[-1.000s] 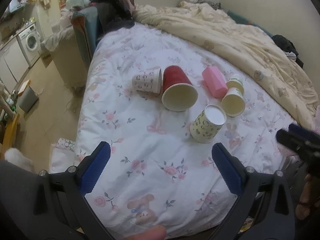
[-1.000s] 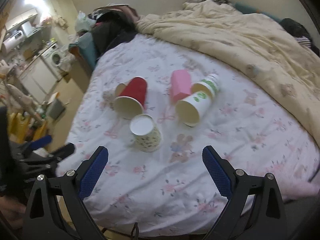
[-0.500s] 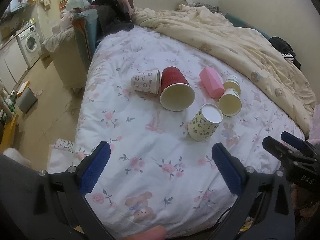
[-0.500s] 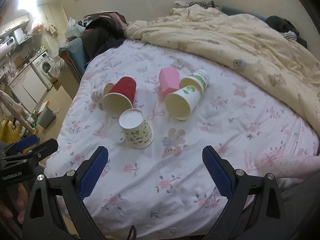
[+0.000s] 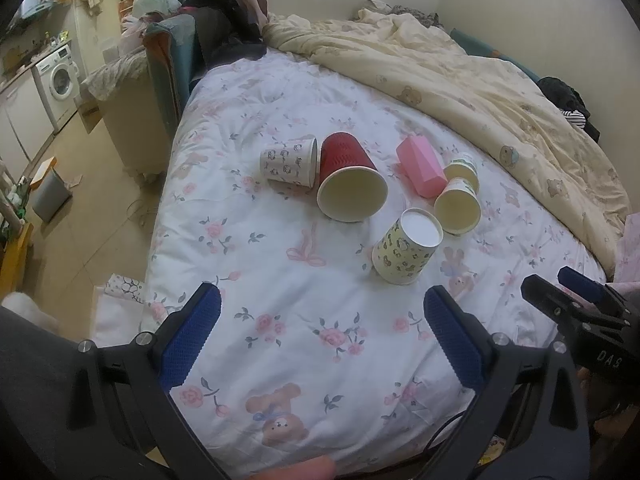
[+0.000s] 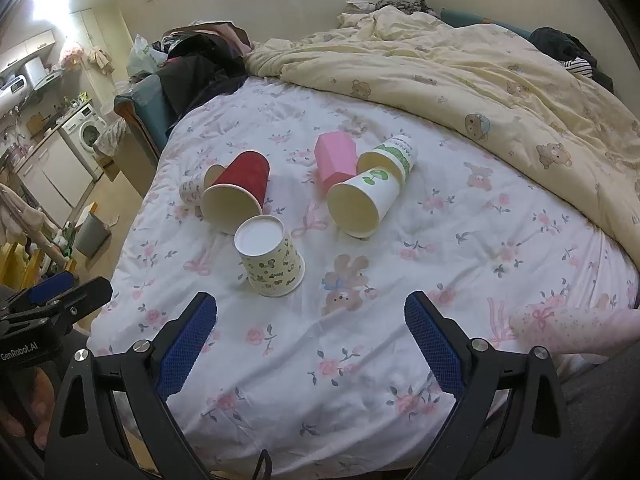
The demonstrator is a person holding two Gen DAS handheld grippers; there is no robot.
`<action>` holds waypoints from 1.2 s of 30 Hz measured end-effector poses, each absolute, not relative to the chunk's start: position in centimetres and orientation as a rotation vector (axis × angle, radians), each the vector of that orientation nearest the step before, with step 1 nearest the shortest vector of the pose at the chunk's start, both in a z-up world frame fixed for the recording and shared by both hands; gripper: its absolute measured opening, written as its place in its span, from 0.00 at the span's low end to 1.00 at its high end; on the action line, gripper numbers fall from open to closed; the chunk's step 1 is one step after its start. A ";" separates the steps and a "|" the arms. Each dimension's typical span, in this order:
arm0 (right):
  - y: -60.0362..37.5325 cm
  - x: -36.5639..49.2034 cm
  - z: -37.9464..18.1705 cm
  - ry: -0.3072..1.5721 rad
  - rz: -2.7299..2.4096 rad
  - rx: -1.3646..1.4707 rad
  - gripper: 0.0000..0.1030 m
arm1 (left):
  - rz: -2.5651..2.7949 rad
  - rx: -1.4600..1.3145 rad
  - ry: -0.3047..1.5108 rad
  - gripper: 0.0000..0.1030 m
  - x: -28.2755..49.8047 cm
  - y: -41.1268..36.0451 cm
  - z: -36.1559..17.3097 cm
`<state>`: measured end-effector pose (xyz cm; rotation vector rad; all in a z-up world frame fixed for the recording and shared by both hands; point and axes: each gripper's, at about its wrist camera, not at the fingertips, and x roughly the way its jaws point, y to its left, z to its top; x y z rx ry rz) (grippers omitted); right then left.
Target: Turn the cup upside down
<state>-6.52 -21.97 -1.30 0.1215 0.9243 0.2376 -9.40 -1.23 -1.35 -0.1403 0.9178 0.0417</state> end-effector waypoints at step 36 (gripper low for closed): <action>-20.5 -6.5 -2.1 0.956 0.275 0.092 0.95 | 0.055 -0.147 0.960 0.97 -9.0 -1.3 -2.4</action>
